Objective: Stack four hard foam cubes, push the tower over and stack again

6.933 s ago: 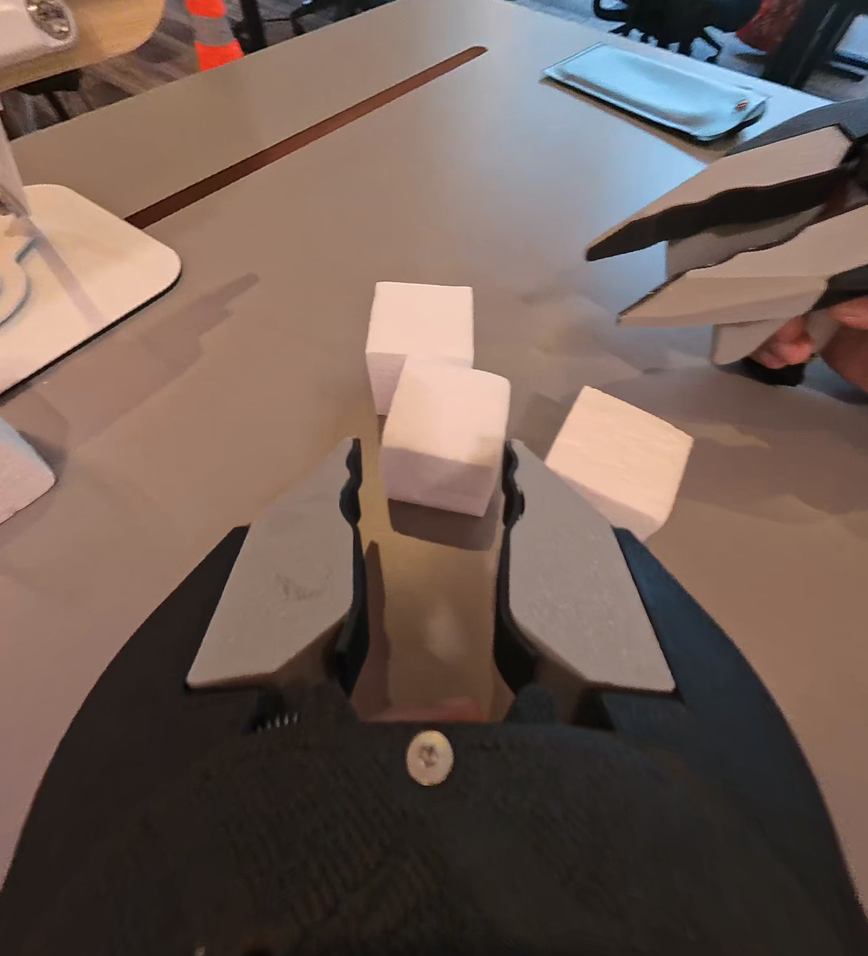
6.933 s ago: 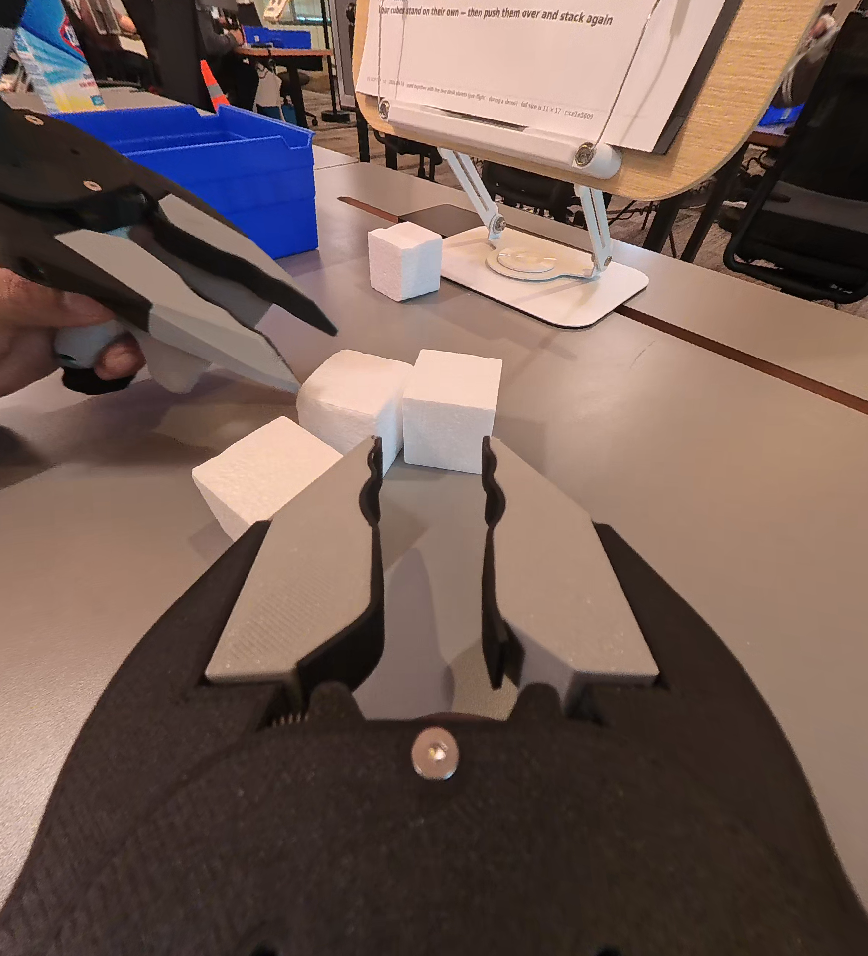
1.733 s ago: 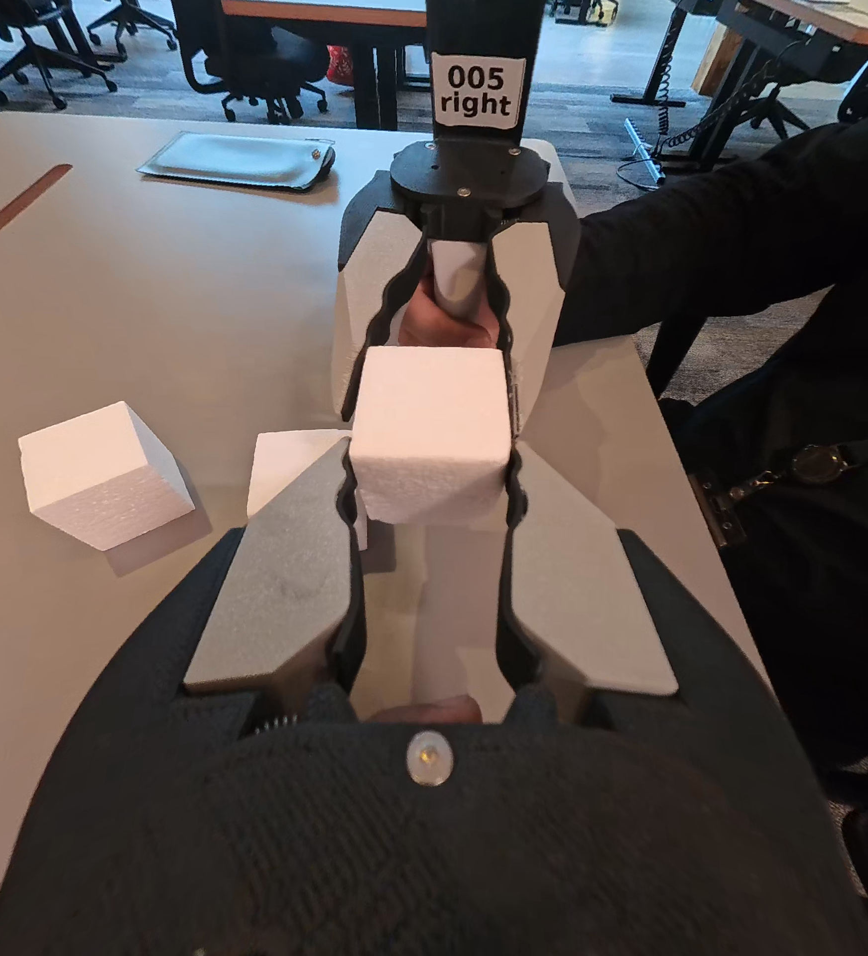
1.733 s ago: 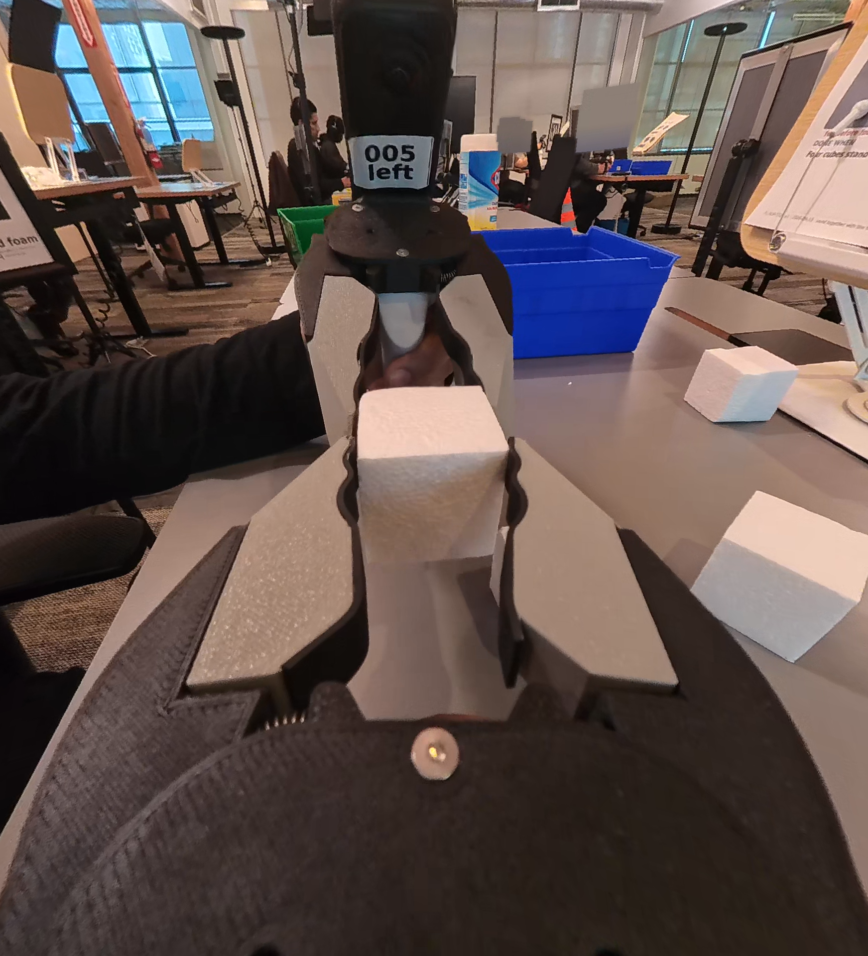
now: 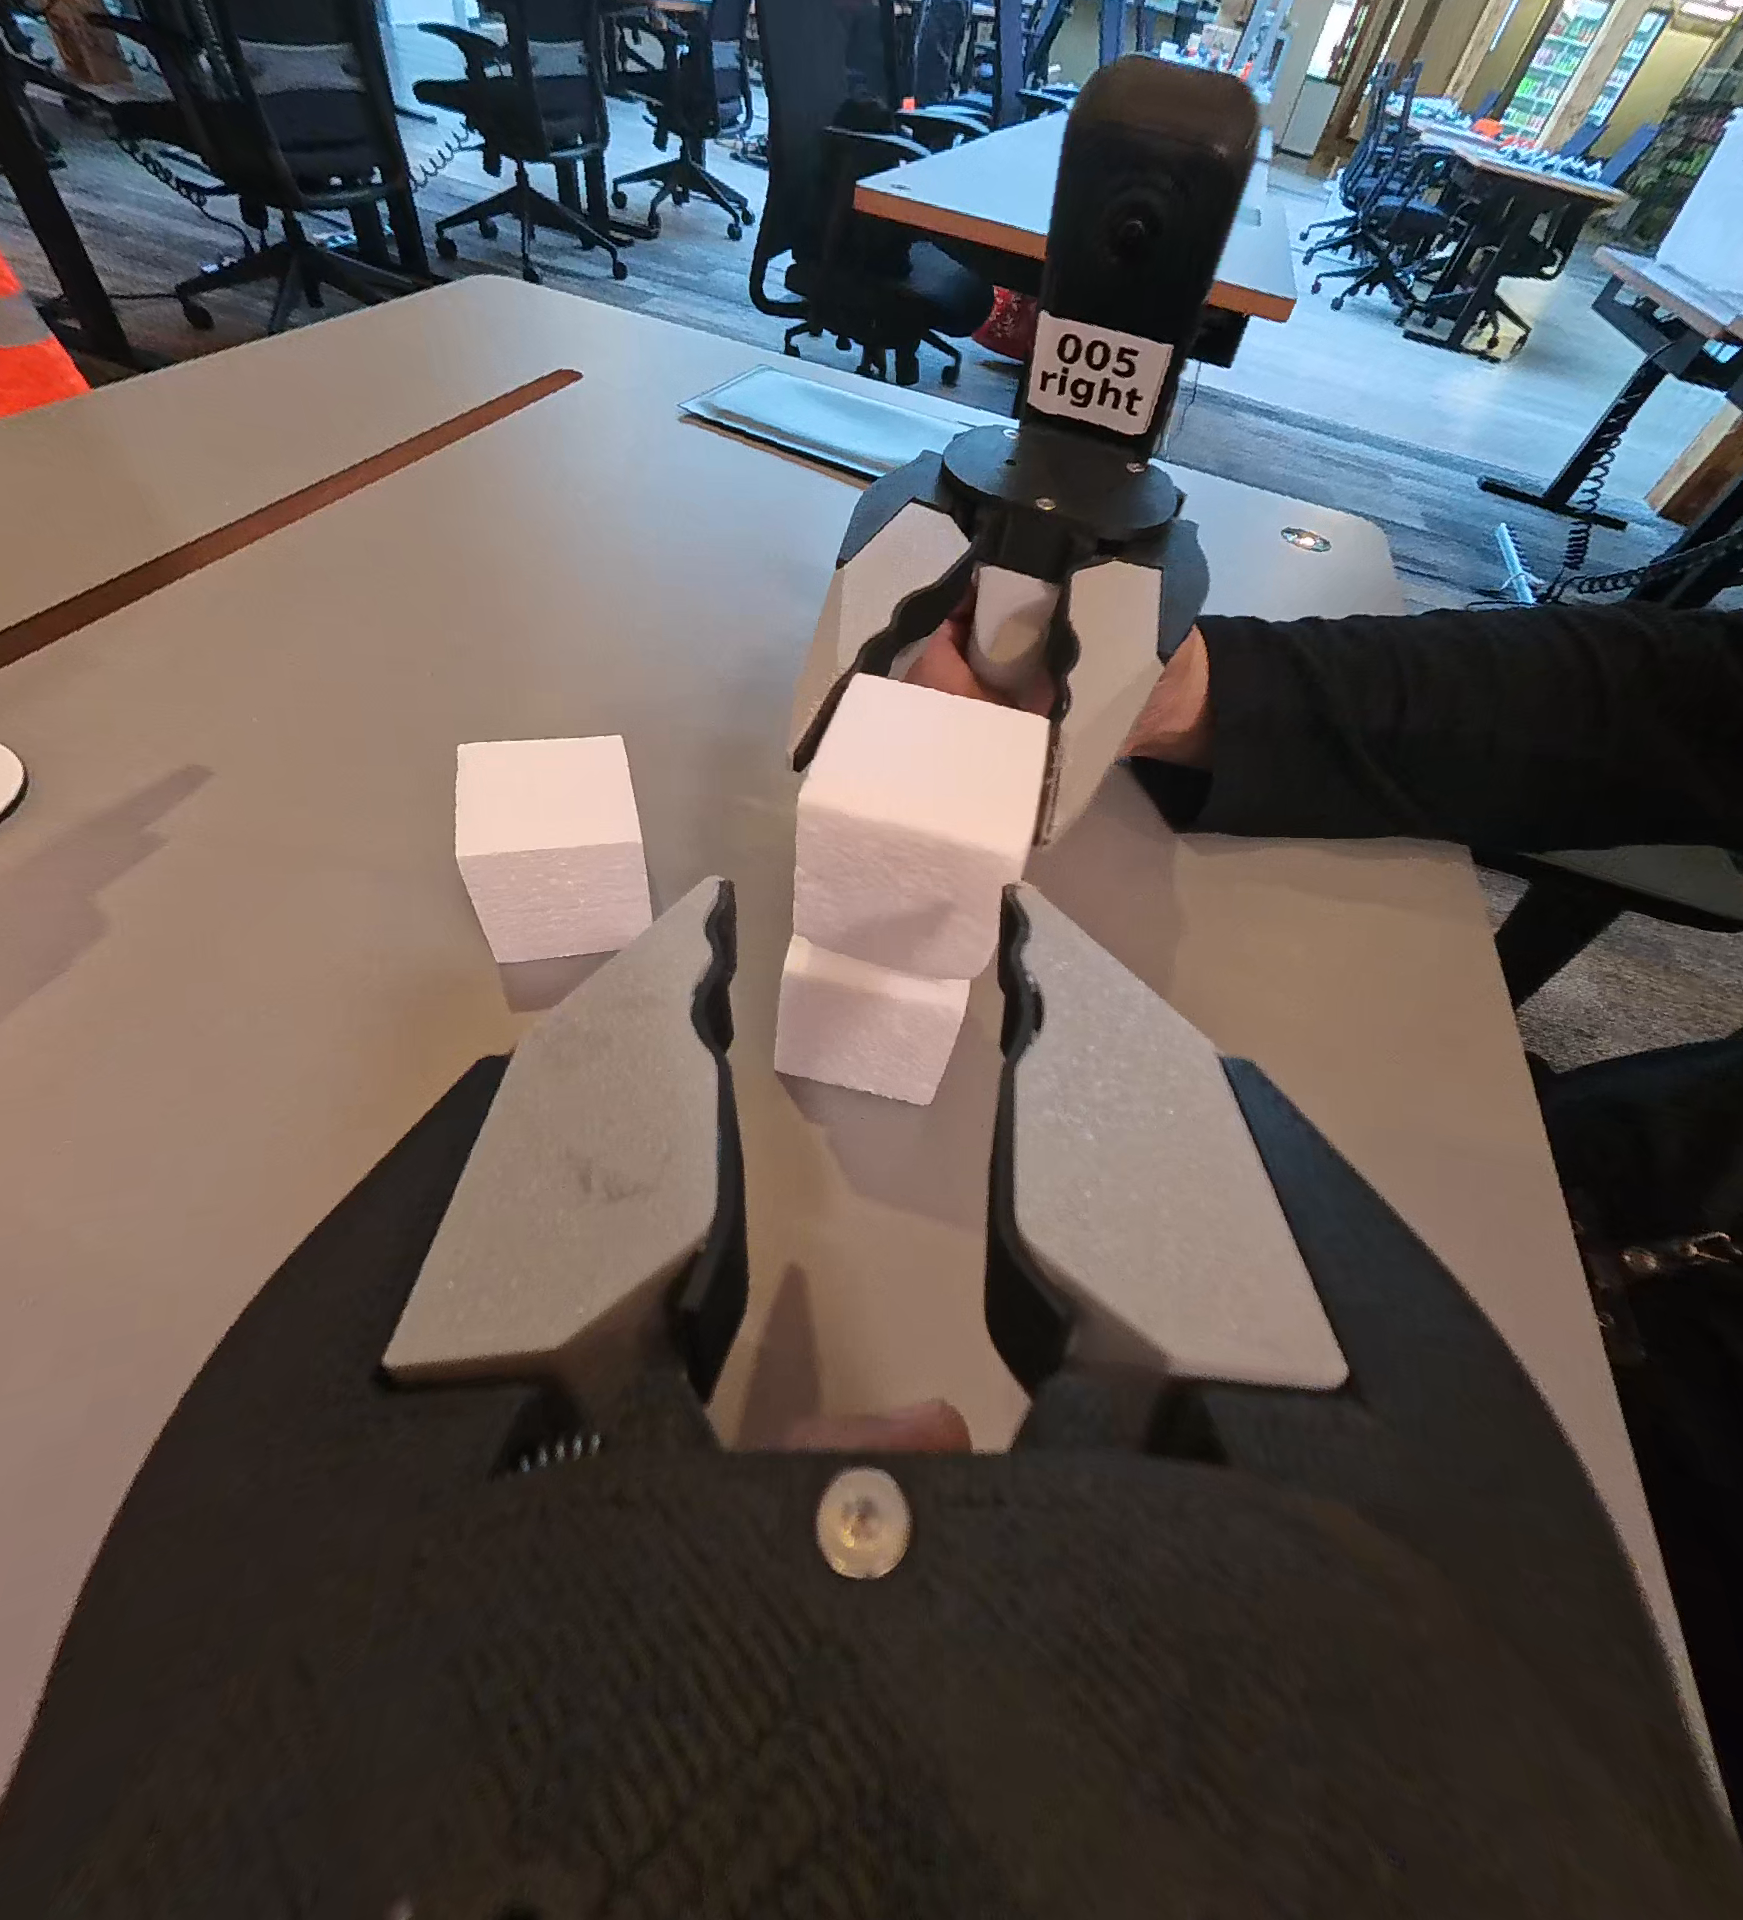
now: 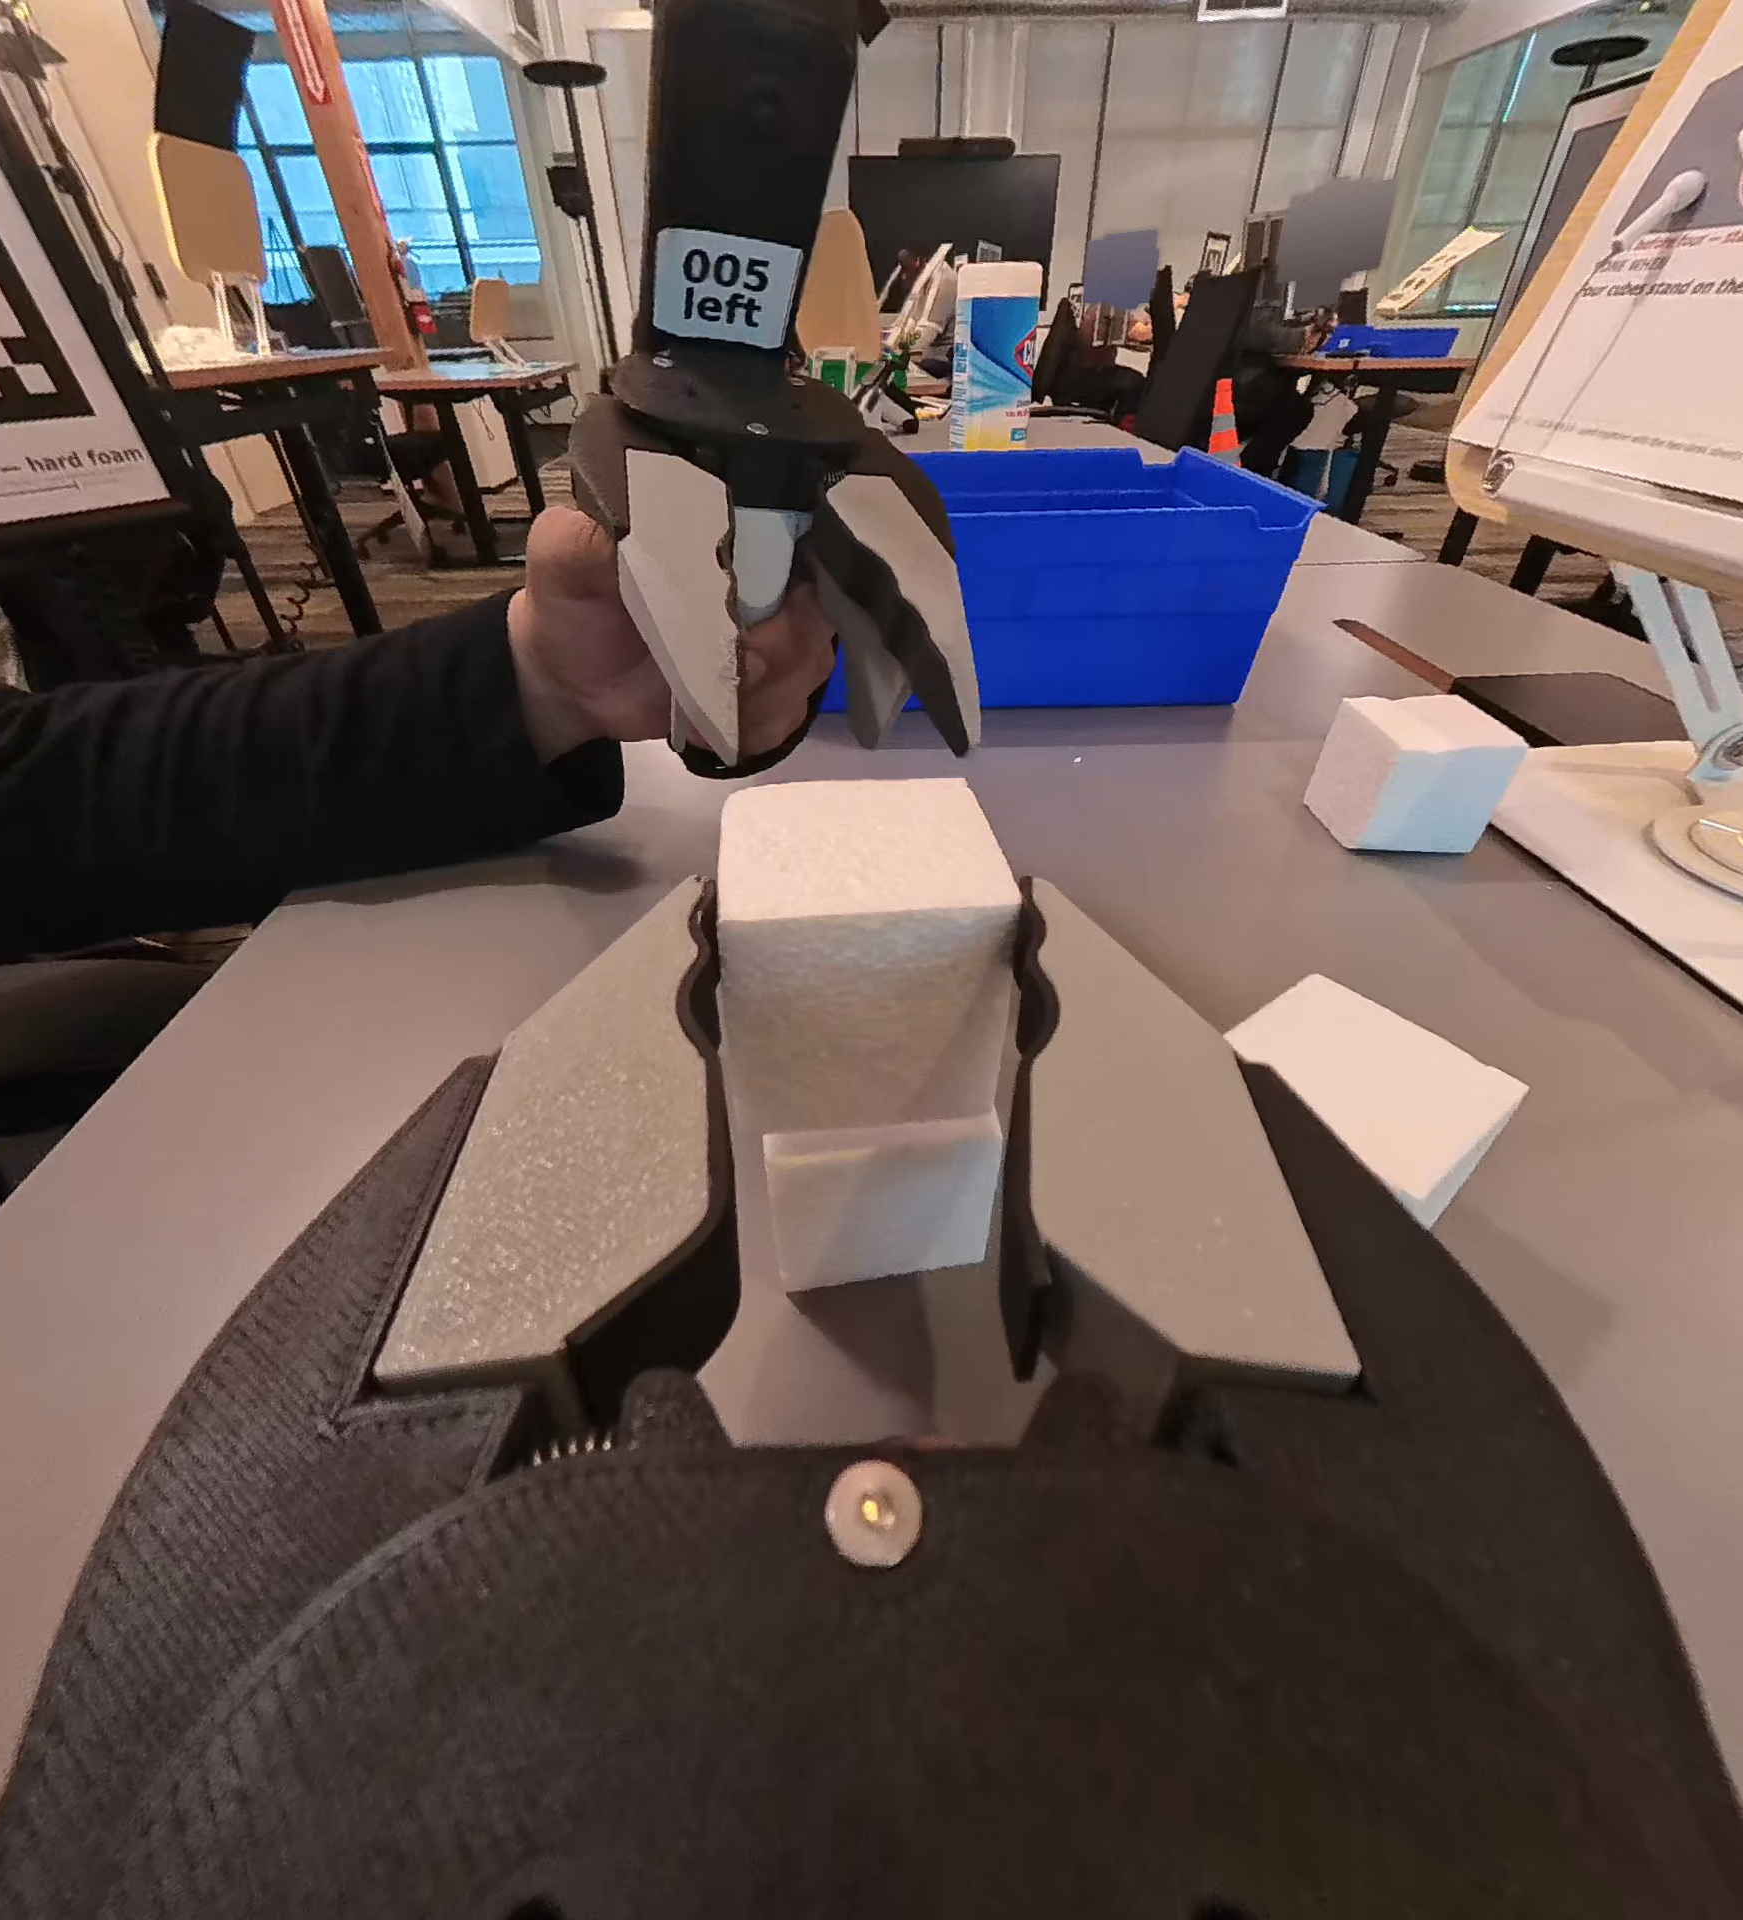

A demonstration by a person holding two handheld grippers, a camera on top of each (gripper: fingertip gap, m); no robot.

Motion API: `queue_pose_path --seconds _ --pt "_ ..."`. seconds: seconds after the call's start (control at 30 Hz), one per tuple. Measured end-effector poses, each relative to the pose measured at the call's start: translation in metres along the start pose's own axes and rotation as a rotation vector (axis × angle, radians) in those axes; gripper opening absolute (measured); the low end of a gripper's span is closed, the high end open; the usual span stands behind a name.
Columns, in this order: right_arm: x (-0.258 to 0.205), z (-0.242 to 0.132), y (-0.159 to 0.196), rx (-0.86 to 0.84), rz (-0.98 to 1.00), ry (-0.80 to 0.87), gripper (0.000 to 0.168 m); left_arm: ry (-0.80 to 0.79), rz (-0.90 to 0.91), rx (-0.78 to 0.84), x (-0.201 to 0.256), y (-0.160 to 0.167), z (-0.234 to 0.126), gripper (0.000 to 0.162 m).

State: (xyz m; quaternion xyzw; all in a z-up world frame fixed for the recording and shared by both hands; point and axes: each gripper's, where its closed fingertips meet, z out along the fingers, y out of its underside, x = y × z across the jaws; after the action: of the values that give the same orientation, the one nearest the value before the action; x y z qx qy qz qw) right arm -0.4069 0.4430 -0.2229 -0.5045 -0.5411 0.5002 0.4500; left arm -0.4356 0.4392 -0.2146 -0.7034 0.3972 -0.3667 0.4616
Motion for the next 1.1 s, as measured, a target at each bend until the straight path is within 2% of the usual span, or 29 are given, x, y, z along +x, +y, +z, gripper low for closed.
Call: queue_pose_path --seconds 0.67,1.1 --pt "0.002 0.005 0.008 -0.059 -0.008 0.020 0.054 0.010 0.001 0.002 0.002 0.000 0.000 0.049" --pt "0.008 0.004 0.011 -0.079 -0.034 0.114 0.054 0.007 0.001 0.003 0.001 -0.001 -0.001 0.049"
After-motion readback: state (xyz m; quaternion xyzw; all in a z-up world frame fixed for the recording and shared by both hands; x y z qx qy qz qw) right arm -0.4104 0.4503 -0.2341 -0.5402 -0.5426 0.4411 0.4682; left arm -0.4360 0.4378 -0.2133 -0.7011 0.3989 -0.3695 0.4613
